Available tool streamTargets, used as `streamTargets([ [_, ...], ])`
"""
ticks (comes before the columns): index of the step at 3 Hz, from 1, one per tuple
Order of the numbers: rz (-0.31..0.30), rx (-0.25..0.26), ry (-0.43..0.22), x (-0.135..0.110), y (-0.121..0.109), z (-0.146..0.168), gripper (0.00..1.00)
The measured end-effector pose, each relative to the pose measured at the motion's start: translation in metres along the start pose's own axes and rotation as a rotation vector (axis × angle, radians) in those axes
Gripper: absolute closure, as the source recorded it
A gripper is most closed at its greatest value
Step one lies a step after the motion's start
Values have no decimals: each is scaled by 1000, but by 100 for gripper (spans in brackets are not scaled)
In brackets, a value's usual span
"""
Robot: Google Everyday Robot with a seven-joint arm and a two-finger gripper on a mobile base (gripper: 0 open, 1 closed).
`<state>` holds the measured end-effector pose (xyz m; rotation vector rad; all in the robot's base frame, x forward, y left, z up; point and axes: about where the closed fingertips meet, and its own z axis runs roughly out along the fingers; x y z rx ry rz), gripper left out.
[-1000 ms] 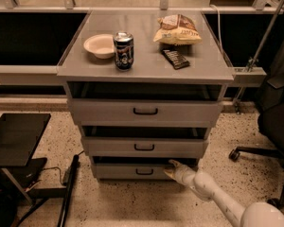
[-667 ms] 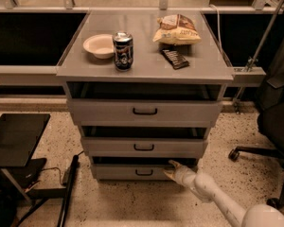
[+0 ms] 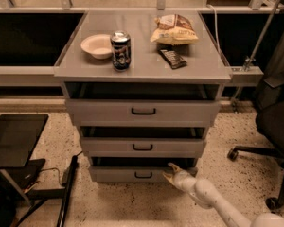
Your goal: Open bottom drawer
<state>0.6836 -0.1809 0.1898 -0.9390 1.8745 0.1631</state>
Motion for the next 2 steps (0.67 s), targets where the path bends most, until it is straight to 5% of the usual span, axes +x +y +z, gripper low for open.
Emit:
streamTargets([
  [2, 16, -26, -20, -6, 19, -7, 100],
])
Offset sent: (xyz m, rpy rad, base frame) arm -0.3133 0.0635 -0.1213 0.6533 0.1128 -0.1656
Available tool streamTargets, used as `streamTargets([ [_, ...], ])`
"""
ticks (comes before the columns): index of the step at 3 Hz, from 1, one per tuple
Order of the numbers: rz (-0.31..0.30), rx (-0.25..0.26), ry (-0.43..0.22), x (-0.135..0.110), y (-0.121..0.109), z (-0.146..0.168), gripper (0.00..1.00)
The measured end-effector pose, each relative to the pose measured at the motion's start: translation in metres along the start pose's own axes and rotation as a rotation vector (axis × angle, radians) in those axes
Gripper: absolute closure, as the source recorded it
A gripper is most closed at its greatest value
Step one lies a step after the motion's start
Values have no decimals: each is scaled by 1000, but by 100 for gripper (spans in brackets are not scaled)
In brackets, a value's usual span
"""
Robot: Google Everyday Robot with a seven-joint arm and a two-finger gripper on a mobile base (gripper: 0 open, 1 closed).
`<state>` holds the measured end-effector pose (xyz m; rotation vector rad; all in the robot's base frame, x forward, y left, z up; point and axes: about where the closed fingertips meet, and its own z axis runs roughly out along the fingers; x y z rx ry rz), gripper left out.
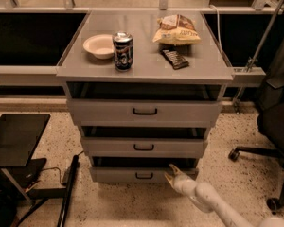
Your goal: Open bottom drawer
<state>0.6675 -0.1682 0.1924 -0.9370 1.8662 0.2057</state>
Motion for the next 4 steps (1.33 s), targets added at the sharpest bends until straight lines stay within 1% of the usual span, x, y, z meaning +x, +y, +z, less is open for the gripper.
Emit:
streamTargets([
  [1, 0, 0, 0, -4, -2, -2, 100],
  [2, 0, 0, 0, -4, -2, -2, 82],
  [4, 0, 0, 0, -4, -2, -2, 36],
])
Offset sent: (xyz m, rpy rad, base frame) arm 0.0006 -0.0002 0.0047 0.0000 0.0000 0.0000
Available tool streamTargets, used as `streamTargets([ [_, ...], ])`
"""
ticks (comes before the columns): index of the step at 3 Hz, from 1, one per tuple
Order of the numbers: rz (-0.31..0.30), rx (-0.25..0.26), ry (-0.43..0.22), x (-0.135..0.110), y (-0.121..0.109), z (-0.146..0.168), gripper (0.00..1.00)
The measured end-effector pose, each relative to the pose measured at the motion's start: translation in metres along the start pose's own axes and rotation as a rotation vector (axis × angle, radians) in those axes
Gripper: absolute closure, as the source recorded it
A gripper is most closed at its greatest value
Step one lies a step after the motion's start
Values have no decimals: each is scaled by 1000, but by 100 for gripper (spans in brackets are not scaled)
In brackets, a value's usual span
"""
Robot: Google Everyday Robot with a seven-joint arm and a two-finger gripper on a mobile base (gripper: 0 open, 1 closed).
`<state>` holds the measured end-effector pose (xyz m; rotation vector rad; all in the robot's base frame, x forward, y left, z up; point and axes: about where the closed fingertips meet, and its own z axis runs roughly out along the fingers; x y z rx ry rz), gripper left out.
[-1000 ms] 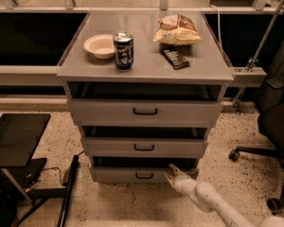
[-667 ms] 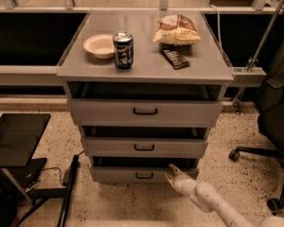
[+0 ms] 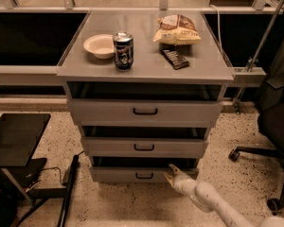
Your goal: Open bottom drawer
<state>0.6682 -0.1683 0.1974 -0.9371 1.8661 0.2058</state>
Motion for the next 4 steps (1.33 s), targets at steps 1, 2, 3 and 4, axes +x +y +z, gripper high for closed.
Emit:
streamTargets([
  [1, 0, 0, 0, 0, 0, 0, 12],
  [2, 0, 0, 0, 0, 0, 0, 0],
  [3, 0, 0, 0, 0, 0, 0, 0],
  [4, -28, 8, 29, -6, -14, 4, 0],
])
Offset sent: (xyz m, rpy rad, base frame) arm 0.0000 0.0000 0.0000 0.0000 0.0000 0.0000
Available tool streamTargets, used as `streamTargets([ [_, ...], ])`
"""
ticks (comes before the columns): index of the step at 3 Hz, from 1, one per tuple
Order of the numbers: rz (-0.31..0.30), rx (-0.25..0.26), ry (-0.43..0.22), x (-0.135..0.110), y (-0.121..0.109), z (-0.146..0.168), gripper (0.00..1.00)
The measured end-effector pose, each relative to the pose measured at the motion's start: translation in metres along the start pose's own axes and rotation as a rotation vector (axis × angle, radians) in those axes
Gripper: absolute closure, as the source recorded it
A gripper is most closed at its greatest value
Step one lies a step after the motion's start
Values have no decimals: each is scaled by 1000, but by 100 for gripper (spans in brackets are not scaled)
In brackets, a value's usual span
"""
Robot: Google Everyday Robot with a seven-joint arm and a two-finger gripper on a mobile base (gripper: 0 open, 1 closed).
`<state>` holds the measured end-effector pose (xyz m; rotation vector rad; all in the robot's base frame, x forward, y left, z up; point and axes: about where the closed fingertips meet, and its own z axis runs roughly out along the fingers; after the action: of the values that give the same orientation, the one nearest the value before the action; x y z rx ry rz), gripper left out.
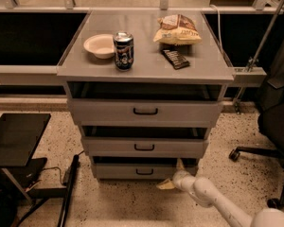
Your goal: Open bottom drawer
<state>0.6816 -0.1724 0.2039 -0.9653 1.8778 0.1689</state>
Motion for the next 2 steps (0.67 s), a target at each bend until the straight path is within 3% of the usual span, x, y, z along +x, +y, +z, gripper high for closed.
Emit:
streamTargets([
  [1, -79, 31, 69, -20, -28, 4, 0],
  [2, -100, 52, 87, -18, -39, 3, 0],
])
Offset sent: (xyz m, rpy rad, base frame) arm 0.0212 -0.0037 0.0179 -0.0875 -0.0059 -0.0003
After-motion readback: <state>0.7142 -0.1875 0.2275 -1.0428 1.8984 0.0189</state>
